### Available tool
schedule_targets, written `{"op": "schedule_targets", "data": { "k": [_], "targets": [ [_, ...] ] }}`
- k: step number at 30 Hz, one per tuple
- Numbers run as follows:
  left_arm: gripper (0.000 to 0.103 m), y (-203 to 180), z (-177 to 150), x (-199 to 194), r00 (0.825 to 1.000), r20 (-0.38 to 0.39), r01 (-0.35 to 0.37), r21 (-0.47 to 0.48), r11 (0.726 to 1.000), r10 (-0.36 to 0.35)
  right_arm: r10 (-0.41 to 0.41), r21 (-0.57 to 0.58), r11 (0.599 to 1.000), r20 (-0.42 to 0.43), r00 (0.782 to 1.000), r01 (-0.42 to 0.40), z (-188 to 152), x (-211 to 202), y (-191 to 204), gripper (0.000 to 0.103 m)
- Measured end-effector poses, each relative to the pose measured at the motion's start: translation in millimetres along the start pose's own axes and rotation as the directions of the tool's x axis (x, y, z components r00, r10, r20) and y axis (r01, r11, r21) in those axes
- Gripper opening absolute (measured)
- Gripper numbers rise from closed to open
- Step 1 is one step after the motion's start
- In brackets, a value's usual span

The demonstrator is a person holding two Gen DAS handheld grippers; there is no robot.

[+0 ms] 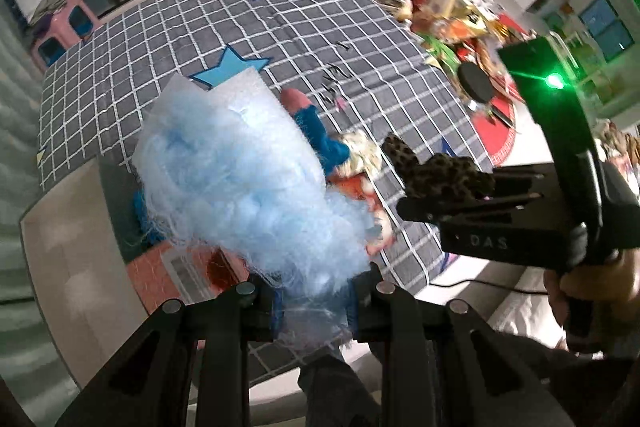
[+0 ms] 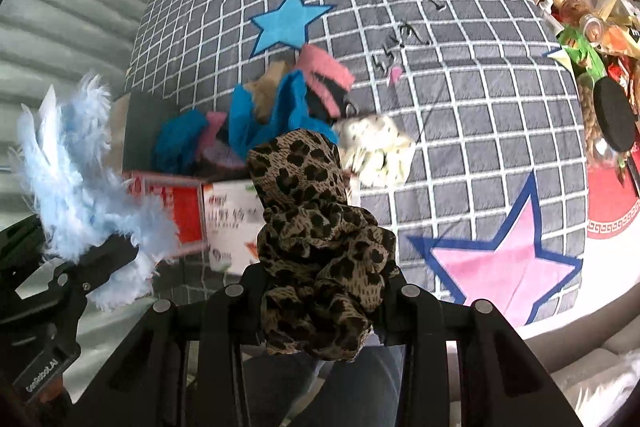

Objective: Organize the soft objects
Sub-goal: 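Carry the blue plush and leopard scarf with both tools over the white box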

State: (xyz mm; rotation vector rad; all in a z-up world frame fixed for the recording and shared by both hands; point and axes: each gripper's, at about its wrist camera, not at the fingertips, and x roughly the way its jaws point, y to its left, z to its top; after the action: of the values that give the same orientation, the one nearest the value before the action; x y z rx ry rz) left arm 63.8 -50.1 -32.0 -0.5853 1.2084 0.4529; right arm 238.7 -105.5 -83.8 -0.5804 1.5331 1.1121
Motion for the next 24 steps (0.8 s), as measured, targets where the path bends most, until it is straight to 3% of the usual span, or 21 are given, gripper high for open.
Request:
{"op": "schedule_targets", "data": {
  "k": [11,24],
  "targets": [
    [0.026,11,-41,-28,0.999,0.049,-0.004,-0.005,1.0,0.004,0.0,-0.089,0.996,-0.039,0.999,-0.003,-40,10,29,0.039],
    [0.026,58,-80,-69,0.989,0.125,-0.057,-0.171,0.984,0.079,0.026,-0.304,0.952,-0.074,0.997,-0.048,-69,17,102,0.039]
  ]
}}
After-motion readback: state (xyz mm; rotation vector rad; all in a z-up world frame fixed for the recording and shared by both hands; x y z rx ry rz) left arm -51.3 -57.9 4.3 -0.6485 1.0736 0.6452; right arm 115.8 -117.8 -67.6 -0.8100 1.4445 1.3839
